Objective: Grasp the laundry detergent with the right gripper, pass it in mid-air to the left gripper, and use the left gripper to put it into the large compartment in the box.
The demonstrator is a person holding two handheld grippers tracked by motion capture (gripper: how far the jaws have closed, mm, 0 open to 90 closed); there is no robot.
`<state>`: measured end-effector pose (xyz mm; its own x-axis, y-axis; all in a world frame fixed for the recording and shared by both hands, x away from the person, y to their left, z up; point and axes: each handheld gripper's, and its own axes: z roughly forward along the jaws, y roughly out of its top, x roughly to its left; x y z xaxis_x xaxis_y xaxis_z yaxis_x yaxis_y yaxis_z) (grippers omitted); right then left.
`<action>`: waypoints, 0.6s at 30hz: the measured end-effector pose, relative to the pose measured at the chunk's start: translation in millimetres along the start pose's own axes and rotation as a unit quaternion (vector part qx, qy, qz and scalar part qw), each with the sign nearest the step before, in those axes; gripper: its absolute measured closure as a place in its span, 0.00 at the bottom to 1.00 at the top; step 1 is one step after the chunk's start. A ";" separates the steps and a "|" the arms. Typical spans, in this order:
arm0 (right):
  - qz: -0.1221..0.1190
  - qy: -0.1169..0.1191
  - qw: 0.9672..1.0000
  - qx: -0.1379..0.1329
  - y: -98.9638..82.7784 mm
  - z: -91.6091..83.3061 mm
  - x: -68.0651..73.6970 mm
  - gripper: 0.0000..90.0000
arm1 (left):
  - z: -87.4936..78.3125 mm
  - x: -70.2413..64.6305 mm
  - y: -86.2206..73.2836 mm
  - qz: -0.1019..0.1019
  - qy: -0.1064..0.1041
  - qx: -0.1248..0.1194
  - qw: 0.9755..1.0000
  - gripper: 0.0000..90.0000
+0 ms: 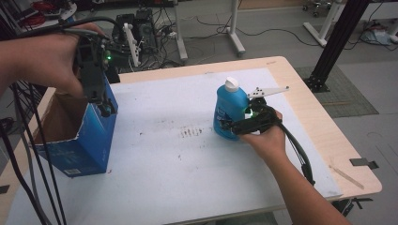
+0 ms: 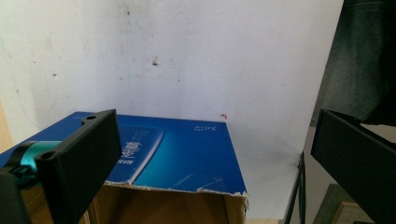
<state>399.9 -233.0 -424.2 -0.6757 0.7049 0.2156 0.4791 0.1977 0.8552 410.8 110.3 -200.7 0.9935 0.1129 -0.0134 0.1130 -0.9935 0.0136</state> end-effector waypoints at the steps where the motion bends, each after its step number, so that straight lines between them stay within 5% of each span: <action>1: 0.000 0.000 1.000 0.000 0.0 0.0 0.0 0.04 | 0.0 0.0 0.0 0.000 0.000 0.000 1.000 0.02; 7: -0.006 0.006 1.000 -0.019 -1.7 1.2 1.2 0.17 | 0.3 0.2 0.6 0.000 -0.001 0.000 1.000 0.02; 18: -0.002 -0.003 1.000 -0.031 -5.7 2.6 0.0 0.21 | 1.4 2.1 1.0 -0.001 -0.002 0.003 1.000 0.02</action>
<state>398.6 -232.3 -430.3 -0.6742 0.7084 0.2089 0.4408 0.1590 0.8834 413.0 109.5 -202.1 0.9932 0.1152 -0.0174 0.1153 -0.9933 0.0077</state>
